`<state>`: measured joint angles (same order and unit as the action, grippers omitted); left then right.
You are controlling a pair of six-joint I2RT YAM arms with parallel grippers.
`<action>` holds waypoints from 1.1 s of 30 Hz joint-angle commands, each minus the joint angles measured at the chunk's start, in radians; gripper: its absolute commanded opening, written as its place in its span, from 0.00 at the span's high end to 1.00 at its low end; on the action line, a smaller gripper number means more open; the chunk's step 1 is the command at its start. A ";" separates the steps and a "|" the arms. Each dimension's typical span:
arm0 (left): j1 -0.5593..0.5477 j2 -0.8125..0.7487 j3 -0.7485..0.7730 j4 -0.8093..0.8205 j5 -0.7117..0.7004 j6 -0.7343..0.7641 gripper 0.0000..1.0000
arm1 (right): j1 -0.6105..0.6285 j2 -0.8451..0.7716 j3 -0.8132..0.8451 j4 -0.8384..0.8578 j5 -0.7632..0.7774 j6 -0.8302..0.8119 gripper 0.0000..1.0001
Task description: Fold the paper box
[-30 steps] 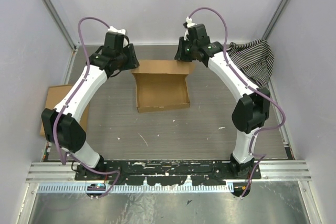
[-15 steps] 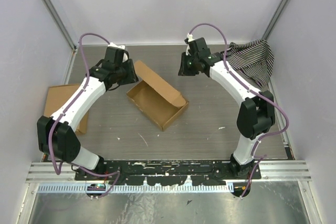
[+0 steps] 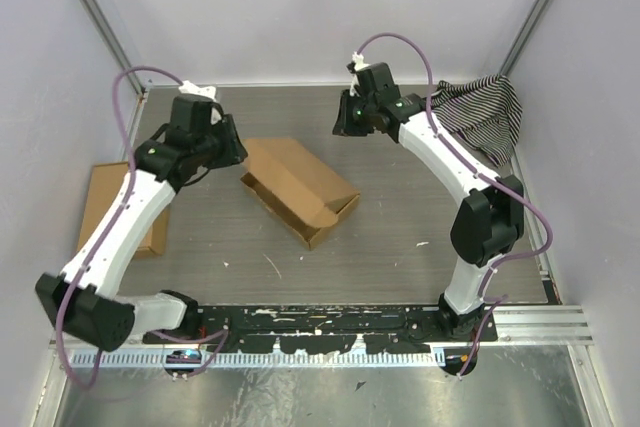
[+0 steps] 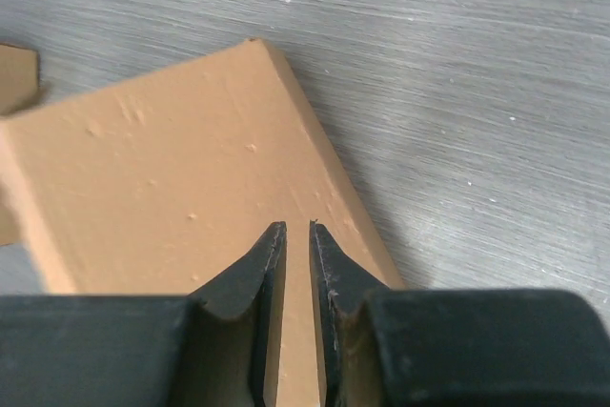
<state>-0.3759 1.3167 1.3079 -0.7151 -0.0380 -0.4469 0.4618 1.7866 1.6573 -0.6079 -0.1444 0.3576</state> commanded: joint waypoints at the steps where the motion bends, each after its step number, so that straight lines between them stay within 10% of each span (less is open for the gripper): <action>1: -0.003 -0.134 0.076 -0.100 -0.088 -0.001 0.54 | 0.038 -0.016 0.070 0.019 -0.036 0.005 0.78; 13: 0.033 0.241 0.230 -0.102 -0.089 0.079 0.46 | 0.074 -0.122 -0.232 0.004 -0.032 0.096 0.60; 33: 0.148 0.635 0.336 -0.060 0.038 0.068 0.47 | 0.074 -0.080 -0.464 -0.132 -0.018 0.048 0.67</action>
<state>-0.2245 1.9255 1.6642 -0.7998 -0.0582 -0.3729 0.5354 1.6543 1.1641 -0.7658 -0.1333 0.4210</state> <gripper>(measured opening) 0.536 0.336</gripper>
